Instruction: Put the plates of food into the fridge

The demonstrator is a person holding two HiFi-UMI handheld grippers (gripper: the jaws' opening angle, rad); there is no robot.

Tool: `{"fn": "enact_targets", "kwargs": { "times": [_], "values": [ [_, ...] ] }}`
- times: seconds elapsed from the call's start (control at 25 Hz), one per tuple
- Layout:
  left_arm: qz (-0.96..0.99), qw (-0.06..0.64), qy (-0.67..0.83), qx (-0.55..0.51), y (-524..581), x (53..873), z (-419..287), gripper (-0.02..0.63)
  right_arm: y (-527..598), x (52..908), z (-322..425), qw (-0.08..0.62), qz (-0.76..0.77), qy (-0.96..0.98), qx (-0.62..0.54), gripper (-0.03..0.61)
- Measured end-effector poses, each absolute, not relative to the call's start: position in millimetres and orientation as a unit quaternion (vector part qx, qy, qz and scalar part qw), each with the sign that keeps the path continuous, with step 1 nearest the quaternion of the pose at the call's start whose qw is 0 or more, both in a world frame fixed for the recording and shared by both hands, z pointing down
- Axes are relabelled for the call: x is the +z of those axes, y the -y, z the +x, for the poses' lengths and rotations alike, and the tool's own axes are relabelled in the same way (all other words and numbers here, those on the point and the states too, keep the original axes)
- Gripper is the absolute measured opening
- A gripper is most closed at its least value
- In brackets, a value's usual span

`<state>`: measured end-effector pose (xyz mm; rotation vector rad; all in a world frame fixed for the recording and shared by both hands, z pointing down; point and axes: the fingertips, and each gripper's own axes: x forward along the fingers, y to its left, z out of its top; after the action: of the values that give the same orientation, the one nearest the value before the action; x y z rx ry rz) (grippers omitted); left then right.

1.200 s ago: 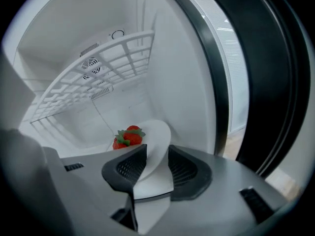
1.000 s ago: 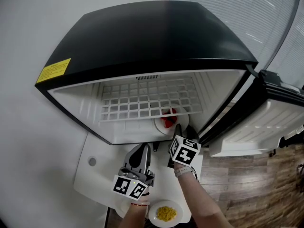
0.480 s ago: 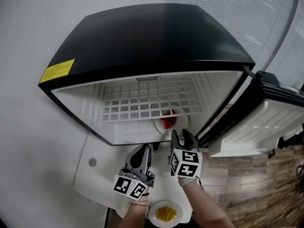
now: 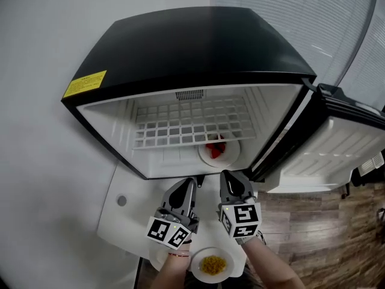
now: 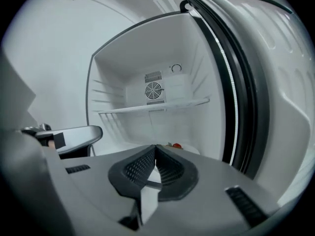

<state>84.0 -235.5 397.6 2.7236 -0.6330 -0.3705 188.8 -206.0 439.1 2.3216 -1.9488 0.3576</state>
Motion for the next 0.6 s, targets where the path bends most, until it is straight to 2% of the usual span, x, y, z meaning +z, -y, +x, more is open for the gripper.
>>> {"fn": "enact_targets", "kwargs": {
  "times": [0.28, 0.6],
  "values": [
    [0.957, 0.153, 0.212, -0.126, 225.6, 388.3, 76.2, 0.006, 177.2, 405.3, 165.8, 0.028, 0.742, 0.663, 0.094, 0.008],
    [0.96, 0.149, 0.195, -0.137, 211.2, 373.3, 72.1, 0.006, 150.7, 409.1, 151.8, 0.03, 0.739, 0.665, 0.104, 0.008]
  ]
}}
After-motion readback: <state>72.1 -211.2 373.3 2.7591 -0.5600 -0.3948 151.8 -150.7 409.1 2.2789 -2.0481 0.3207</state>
